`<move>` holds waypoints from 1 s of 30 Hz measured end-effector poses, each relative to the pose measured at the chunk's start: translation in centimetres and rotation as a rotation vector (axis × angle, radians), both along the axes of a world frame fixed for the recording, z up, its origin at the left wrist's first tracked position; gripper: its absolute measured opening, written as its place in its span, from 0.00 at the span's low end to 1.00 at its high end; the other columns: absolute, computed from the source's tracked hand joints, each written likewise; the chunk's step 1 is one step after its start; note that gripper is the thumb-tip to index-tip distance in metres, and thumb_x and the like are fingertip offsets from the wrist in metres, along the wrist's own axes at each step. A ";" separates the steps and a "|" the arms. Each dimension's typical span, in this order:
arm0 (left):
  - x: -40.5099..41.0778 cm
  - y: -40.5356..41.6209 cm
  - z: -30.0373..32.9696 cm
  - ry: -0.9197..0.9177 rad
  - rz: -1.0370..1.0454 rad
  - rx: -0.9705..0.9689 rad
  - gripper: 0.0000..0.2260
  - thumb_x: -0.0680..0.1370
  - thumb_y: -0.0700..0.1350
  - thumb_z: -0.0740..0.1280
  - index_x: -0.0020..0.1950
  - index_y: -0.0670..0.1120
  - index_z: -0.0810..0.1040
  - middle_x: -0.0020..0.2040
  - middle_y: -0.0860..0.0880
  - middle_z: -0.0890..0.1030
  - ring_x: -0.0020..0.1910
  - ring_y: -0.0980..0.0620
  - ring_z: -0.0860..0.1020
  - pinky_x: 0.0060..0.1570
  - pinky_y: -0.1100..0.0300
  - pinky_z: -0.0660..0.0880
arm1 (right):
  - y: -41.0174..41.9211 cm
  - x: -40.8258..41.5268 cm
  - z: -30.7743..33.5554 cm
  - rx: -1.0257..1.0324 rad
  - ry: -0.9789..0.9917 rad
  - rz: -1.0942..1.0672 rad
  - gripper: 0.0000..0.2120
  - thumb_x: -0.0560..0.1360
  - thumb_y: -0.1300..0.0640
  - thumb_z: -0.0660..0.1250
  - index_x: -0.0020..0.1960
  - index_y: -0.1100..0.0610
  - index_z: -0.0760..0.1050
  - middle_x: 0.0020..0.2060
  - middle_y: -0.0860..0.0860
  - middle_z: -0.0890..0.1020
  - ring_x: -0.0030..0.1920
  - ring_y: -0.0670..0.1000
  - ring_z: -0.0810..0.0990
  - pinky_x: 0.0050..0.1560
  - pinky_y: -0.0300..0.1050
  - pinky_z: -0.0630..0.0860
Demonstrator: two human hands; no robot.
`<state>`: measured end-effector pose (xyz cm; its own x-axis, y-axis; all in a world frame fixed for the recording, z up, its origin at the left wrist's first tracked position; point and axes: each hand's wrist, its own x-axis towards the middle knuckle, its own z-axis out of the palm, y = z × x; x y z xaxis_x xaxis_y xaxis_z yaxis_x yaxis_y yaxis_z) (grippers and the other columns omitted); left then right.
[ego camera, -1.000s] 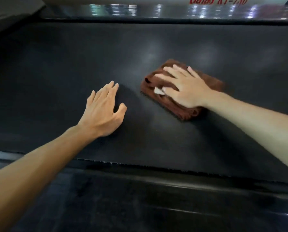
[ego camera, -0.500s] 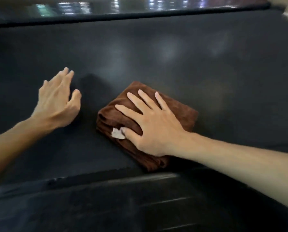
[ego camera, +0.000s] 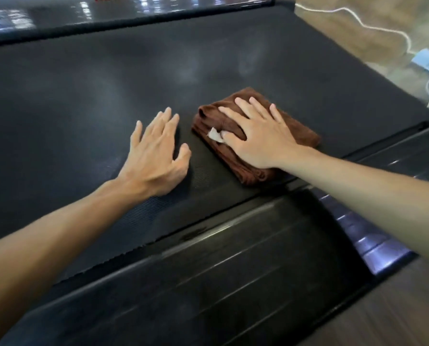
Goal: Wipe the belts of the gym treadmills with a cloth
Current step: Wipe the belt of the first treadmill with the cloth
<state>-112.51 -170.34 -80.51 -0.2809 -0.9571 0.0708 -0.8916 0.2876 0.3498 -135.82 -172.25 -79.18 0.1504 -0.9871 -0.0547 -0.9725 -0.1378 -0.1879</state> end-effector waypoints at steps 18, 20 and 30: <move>-2.2 -1.1 -1.1 -0.054 -0.024 -0.061 0.33 0.78 0.56 0.47 0.84 0.47 0.56 0.84 0.50 0.53 0.83 0.54 0.49 0.81 0.51 0.43 | 3.1 -3.0 -0.4 -0.030 0.019 0.102 0.33 0.79 0.31 0.49 0.82 0.35 0.52 0.84 0.45 0.50 0.84 0.50 0.44 0.82 0.60 0.39; -2.4 -1.2 -1.2 -0.032 -0.006 -0.073 0.33 0.79 0.55 0.48 0.83 0.47 0.58 0.84 0.50 0.55 0.83 0.54 0.51 0.80 0.51 0.44 | 0.6 -5.1 -0.3 -0.025 0.051 0.025 0.33 0.79 0.30 0.49 0.82 0.35 0.53 0.84 0.45 0.51 0.84 0.50 0.45 0.82 0.60 0.40; -2.1 -1.2 -1.5 -0.029 -0.006 -0.098 0.31 0.79 0.55 0.49 0.82 0.47 0.60 0.83 0.50 0.57 0.82 0.53 0.52 0.80 0.50 0.46 | 2.0 -1.0 -0.9 -0.080 0.051 -0.074 0.32 0.81 0.32 0.50 0.83 0.38 0.51 0.85 0.50 0.50 0.84 0.55 0.44 0.80 0.67 0.40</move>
